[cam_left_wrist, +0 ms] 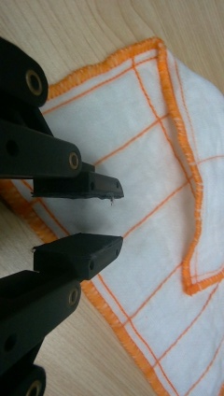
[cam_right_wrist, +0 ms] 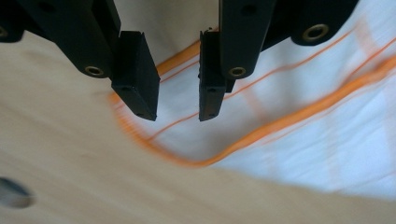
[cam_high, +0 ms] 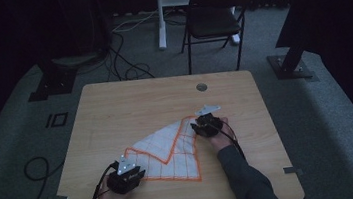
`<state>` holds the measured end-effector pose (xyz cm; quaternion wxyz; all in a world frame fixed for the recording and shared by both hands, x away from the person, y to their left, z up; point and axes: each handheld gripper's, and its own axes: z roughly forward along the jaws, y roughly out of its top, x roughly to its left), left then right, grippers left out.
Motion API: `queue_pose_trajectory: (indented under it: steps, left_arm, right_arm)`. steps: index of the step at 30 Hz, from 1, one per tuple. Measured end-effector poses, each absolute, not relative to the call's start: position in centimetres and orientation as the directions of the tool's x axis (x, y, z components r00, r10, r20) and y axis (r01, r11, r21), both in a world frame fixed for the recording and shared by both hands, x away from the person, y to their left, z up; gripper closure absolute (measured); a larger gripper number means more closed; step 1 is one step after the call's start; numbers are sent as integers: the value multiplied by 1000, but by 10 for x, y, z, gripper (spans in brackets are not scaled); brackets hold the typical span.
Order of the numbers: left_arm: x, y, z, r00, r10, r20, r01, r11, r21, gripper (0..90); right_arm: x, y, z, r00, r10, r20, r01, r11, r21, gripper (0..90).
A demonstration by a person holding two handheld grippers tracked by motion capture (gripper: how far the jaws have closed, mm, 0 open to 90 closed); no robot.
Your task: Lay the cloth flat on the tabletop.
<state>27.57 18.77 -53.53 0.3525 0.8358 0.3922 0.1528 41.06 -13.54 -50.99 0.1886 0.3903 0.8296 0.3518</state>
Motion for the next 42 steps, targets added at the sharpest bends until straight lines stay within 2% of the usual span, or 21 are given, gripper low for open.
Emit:
queue_pose_trajectory:
  steps: [7,20,29,42]
  left_arm:
    - [280,178,-534,661,749,-31,537,-444,718,699]
    - [284,174,-538,672,739,-41,542,-453,708,709]
    - [284,169,-538,689,722,-62,541,-456,707,709]
    - [283,140,-537,743,666,-64,508,-500,701,702]
  right_arm:
    - [391,-129,-525,-666,746,-11,520,475,710,678]
    - [395,-129,-536,-664,747,-20,532,491,690,708]
    - [408,-145,-535,-625,780,-24,562,471,680,703]
    - [418,-160,-534,-579,814,-53,582,458,672,700]
